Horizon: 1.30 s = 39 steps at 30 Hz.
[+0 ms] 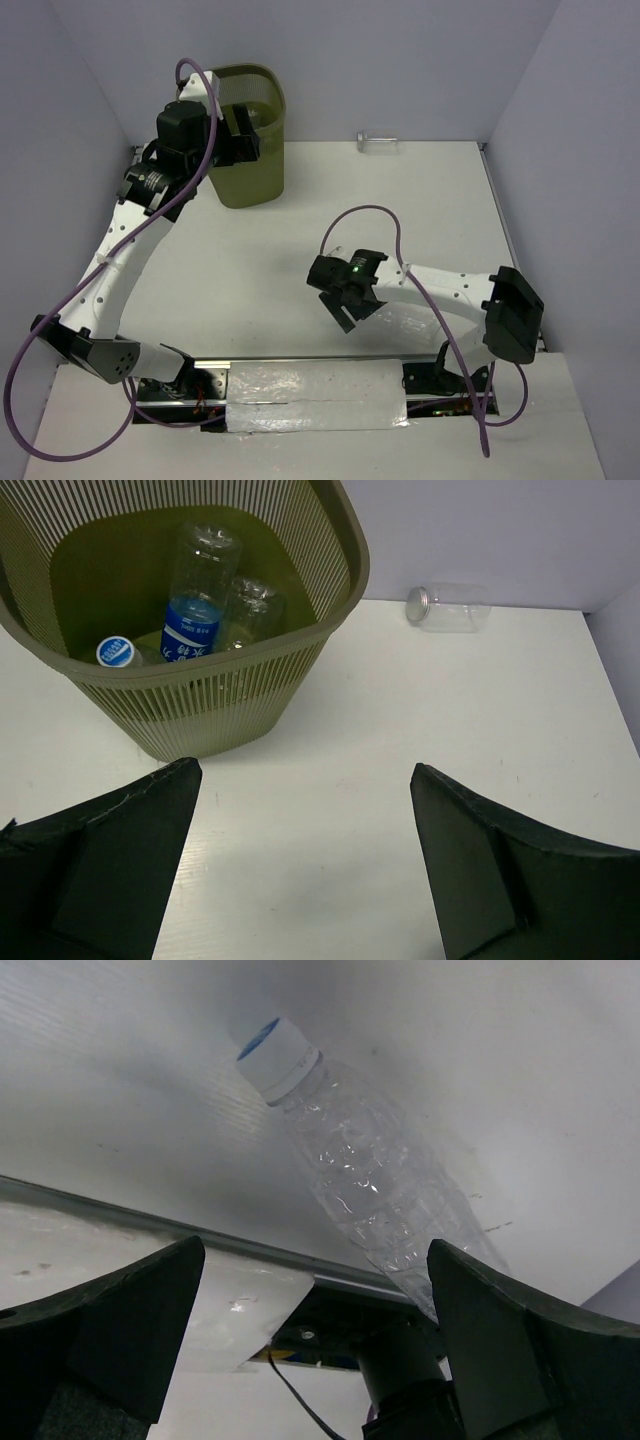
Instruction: Put the plastic bottles in the bin
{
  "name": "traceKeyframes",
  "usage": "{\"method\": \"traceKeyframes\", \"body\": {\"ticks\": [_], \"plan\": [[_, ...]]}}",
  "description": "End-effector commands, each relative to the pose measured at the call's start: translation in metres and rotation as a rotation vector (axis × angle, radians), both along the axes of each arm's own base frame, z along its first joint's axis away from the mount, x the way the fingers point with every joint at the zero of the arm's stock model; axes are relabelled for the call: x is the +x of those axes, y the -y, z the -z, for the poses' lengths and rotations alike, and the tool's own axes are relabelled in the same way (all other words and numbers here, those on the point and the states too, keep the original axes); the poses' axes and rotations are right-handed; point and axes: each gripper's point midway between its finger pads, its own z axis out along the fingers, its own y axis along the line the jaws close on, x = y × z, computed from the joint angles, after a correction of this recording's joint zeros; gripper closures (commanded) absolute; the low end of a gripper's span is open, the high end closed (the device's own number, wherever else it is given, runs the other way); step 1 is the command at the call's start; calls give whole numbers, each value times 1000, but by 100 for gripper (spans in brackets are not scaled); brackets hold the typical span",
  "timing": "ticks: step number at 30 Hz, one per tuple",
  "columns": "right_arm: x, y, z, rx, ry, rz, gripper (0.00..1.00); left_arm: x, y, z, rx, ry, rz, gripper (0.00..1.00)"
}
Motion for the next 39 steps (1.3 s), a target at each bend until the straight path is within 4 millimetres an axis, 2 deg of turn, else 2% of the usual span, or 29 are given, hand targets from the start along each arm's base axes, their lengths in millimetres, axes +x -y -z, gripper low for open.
{"method": "traceKeyframes", "body": {"ticks": [1, 7, 10, 21, 24, 26, 29, 31, 32, 33, 35, 39], "plan": [[-1, 16, 13, -67, -18, 37, 0, -3, -2, -21, -38, 54, -6, 1], [5, 26, 33, -74, -45, 96, 0, -3, -1, -14, -35, 41, -4, 1], [13, 23, 34, -75, -35, 93, 0, -2, 0, -11, -34, 33, -3, 1], [23, 19, 68, -79, -125, 101, 0, 0, -2, -5, -18, 20, -10, 0], [25, 22, 73, -101, -115, 126, 9, 1, -3, -3, -10, 19, -16, 1], [26, 21, 73, -94, -103, 137, 19, 1, -4, -3, -7, 18, -20, 1], [32, 22, 64, -80, -54, 151, 38, 1, -5, -2, -10, 15, -27, 1], [40, 19, 49, -47, -6, 149, 44, 2, -4, 0, -20, -3, -34, 1], [42, 18, 42, -37, 11, 147, 44, 2, -3, 0, -26, -14, -34, 1], [50, 10, 24, 14, 51, 145, 44, 3, 2, -2, -37, -21, -16, 1], [56, 0, 3, 83, 89, 143, 44, 1, 13, 2, -69, -63, 26, 1], [68, -32, -64, 365, 194, 100, 42, 6, 51, 16, -162, -167, 166, 0]]}}
